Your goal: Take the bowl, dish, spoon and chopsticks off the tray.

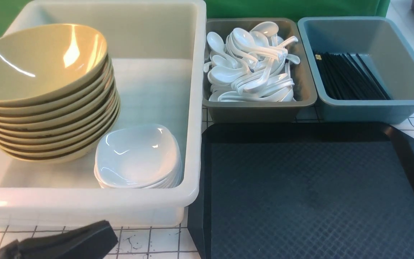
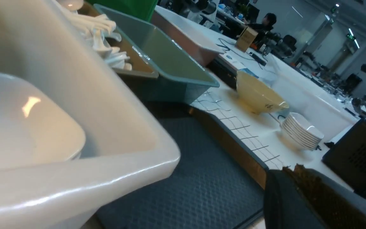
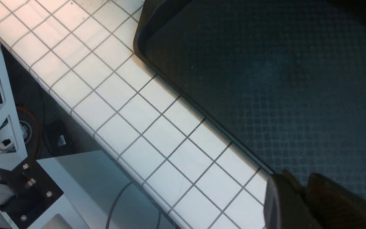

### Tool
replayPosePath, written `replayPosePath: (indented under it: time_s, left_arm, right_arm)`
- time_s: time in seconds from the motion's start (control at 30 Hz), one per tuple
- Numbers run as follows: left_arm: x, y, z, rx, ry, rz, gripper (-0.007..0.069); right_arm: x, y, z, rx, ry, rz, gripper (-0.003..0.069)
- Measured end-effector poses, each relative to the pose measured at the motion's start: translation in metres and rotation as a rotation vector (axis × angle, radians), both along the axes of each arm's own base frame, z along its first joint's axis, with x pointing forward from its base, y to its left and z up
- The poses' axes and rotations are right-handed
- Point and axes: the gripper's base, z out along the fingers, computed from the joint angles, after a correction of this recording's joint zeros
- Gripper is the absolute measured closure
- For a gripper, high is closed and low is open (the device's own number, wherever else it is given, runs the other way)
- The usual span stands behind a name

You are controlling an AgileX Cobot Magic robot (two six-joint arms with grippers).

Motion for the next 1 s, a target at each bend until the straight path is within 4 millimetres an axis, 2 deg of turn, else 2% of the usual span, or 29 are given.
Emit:
replayPosePath:
  time_s: [0.1, 0.37, 0.53, 0.7, 0.73, 0.8, 0.87, 0.93, 1.0]
  left_arm:
    - [0.000, 0.000, -0.008, 0.012, 0.011, 0.001, 0.0626]
    - [-0.002, 0.002, -0.045, 0.106, 0.092, -0.002, 0.0626]
    - [-0.003, 0.003, -0.058, 0.154, 0.134, -0.007, 0.0626]
    - [-0.006, 0.004, -0.066, 0.219, 0.191, -0.018, 0.0626]
    - [-0.006, 0.004, -0.068, 0.240, 0.209, -0.022, 0.0626]
    - [-0.007, 0.005, -0.070, 0.254, 0.222, -0.025, 0.0626]
    - [-0.008, 0.005, -0.073, 0.287, 0.251, -0.031, 0.0626]
    - [-0.009, 0.006, -0.075, 0.301, 0.263, -0.034, 0.0626]
    - [-0.010, 0.006, -0.076, 0.314, 0.270, -0.036, 0.0626]
  right_arm:
    - [0.000, 0.000, 0.000, -0.001, 0.001, 0.000, 0.0549]
    - [0.000, 0.000, 0.000, -0.001, 0.001, 0.000, 0.0540]
    - [0.000, 0.000, 0.000, -0.003, 0.001, -0.005, 0.0534]
    - [0.005, -0.015, -0.008, -0.029, -0.060, -0.167, 0.0553]
    - [0.006, -0.018, -0.018, -0.025, -0.096, -0.214, 0.0578]
    - [0.008, -0.020, -0.027, -0.006, -0.165, -0.250, 0.0609]
    - [0.018, -0.022, -0.062, 0.030, -0.312, -0.338, 0.0631]
    - [0.021, -0.024, -0.083, 0.046, -0.368, -0.386, 0.0635]
    - [0.021, -0.030, -0.128, 0.068, -0.429, -0.480, 0.0637]
